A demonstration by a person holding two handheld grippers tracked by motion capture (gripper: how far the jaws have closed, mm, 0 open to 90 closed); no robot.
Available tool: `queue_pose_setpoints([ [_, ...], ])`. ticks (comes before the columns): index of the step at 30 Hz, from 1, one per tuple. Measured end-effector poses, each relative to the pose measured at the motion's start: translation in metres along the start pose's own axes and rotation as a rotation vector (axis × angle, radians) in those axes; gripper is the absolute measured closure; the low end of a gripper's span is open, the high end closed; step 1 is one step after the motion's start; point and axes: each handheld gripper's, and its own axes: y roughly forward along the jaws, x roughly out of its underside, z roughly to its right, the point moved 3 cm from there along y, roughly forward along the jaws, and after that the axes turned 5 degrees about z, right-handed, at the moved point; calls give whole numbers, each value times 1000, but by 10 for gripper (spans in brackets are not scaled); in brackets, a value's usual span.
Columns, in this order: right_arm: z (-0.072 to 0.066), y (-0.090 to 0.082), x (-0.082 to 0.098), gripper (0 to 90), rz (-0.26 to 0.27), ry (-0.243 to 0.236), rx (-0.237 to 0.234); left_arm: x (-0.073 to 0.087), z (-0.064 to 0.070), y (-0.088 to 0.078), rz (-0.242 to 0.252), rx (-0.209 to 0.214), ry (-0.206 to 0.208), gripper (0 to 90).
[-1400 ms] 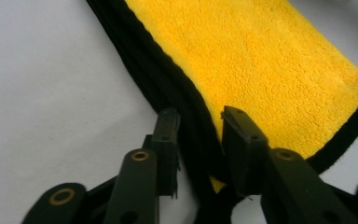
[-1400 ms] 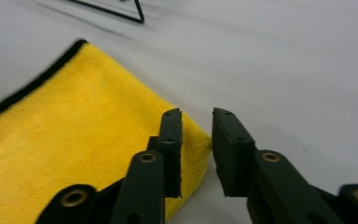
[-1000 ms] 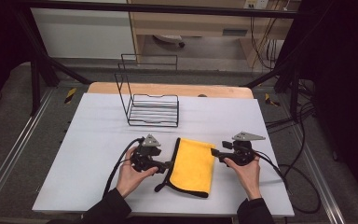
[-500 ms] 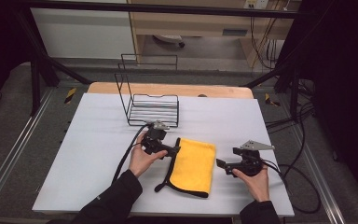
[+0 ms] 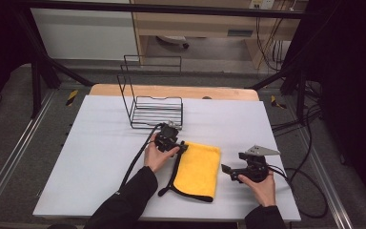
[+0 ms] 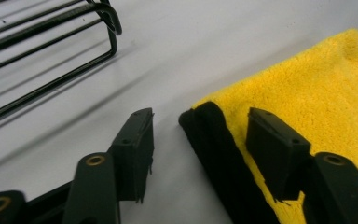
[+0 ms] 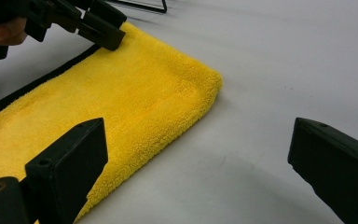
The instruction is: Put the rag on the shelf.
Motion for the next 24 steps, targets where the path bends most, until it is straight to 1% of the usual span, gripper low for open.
queue_pose_setpoints([
  [1, 1, 0, 0, 62, 0, 1, 4, 1, -2, 3, -6, 24, -31, 459],
  [2, 1, 0, 0, 65, -2, 3, 5, 1, -2, 3, -6, 24, -31, 473],
  [4, 1, 1, 0, 69, -4, 10, 5, 1, -4, 4, 3, 35, -48, 486],
  [6, 0, 1, 0, 74, -6, 15, 2, 1, -4, 5, 4, 34, -47, 498],
  [8, 0, 2, 0, 75, -7, 22, 2, 0, -3, 5, 1, 26, -33, 509],
  [9, 0, 2, -1, 76, -6, 28, 0, 0, -1, 7, 9, 19, -32, 520],
  [11, 0, 3, -1, 76, -2, 28, -1, 0, 2, 8, 14, 25, -22, 556],
  [12, 0, 3, -1, 76, 1, 33, -1, 0, 2, 8, 14, 25, -22, 595],
  [15, 0, 3, -1, 73, 4, 33, 1, 0, 4, 9, 12, 22, -23, 623],
  [16, 0, 4, -1, 68, 0, 40, 3, 0, 4, 9, 12, 25, -37, 635],
  [19, 0, 5, -2, 51, 4, 41, 5, 1, 6, 9, 9, 33, -46, 695],
  [20, 0, 5, -3, 47, 4, 39, 7, 1, 7, 9, 6, 34, -40, 714],
  [22, 0, 6, -3, 41, 1, 40, 5, 1, 7, 8, 5, 33, -42, 725],
  [24, 0, 7, -4, 30, -2, 37, 13, 0, 8, 8, 3, 32, -39, 742],
])
